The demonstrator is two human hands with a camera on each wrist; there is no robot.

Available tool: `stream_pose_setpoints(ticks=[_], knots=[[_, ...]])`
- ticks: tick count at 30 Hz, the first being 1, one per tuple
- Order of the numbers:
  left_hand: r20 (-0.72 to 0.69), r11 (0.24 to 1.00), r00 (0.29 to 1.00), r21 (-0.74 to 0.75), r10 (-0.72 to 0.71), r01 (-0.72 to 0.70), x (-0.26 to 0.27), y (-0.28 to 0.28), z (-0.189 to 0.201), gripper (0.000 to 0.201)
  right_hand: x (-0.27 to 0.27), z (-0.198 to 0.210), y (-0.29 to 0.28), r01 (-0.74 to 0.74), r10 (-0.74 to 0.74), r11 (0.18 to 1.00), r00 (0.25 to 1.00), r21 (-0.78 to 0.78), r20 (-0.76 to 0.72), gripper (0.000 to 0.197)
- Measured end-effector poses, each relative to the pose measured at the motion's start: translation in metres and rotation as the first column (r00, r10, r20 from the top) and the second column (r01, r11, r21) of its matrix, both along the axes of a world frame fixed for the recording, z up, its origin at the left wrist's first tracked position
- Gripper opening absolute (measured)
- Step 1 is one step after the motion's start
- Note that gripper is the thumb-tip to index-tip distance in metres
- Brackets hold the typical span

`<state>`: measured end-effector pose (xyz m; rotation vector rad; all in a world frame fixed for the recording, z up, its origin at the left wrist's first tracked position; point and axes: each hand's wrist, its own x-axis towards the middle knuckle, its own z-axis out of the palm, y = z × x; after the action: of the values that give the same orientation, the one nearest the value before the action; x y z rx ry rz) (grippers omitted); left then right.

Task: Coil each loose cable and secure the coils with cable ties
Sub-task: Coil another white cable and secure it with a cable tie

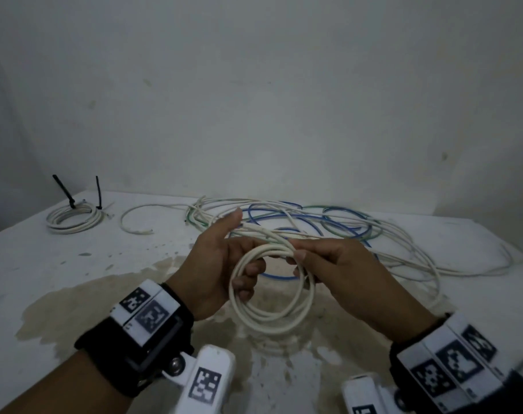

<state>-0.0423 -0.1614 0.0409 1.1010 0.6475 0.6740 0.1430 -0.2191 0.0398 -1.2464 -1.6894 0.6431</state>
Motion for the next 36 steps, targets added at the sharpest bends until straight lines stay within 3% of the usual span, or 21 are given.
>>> stream_pose_setpoints(ticks=[2, 5, 8, 11, 13, 15, 18, 21, 25, 29, 33, 36], knots=[[-0.06, 0.998, 0.998, 0.058, 0.03, -0.026, 0.012, -0.004, -0.002, 0.069, 0.006, -0.002, -0.005, 0.028, -0.029, 0.999, 0.998, 0.019, 0.062, 0.022], [-0.097, 0.992, 0.992, 0.107, 0.08, -0.07, 0.031, -0.006, -0.007, 0.046, 0.017, -0.008, -0.012, 0.071, -0.076, 0.997, 0.99, 0.042, 0.116, 0.021], [-0.046, 0.999, 0.999, 0.043, 0.019, -0.017, 0.047, -0.005, -0.013, 0.043, 0.033, -0.016, -0.018, 0.134, -0.141, 0.99, 0.967, 0.051, 0.212, 0.029], [-0.033, 0.999, 0.999, 0.02, -0.039, 0.04, 0.059, -0.006, -0.02, 0.039, 0.043, -0.017, -0.026, 0.08, -0.15, 0.981, 0.893, 0.178, 0.423, 0.038], [-0.048, 0.997, 0.996, 0.032, -0.072, 0.074, 0.066, -0.01, -0.023, 0.036, 0.046, -0.017, -0.031, 0.067, -0.14, 0.983, 0.874, 0.172, 0.464, 0.042], [-0.054, 0.994, 0.993, 0.04, -0.102, 0.105, 0.074, -0.014, -0.025, 0.039, 0.047, -0.018, -0.035, 0.057, -0.094, 0.994, 0.894, 0.098, 0.438, 0.039], [0.049, 0.989, 0.988, 0.044, -0.145, 0.143, 0.083, -0.023, -0.025, 0.036, 0.053, -0.013, -0.038, 0.097, -0.128, 0.989, 0.941, 0.111, 0.313, 0.021], [0.015, 0.975, 0.994, 0.195, -0.108, 0.103, 0.092, -0.032, -0.024, 0.034, 0.056, -0.01, -0.038, 0.145, -0.175, 0.979, 0.956, 0.141, 0.234, 0.022], [-0.047, 0.939, 0.996, 0.34, 0.078, -0.057, 0.091, -0.027, -0.027, 0.066, 0.063, -0.01, -0.04, 0.281, -0.294, 0.952, 0.95, 0.123, 0.105, 0.021], [-0.062, 0.842, 0.994, 0.538, 0.089, -0.042, 0.089, -0.027, -0.026, 0.034, 0.066, -0.006, -0.042, 0.298, -0.299, 0.954, 0.943, -0.025, -0.149, 0.02], [-0.016, 0.725, 0.985, 0.679, 0.17, -0.114, 0.091, -0.029, -0.031, 0.031, 0.066, -0.005, -0.047, 0.226, -0.23, 0.973, 0.965, -0.049, -0.126, 0.023], [-0.094, 0.663, 0.972, 0.744, 0.216, -0.075, 0.09, -0.027, -0.04, 0.036, 0.07, -0.005, -0.052, 0.182, -0.184, 0.983, 0.981, -0.03, -0.067, 0.023]])
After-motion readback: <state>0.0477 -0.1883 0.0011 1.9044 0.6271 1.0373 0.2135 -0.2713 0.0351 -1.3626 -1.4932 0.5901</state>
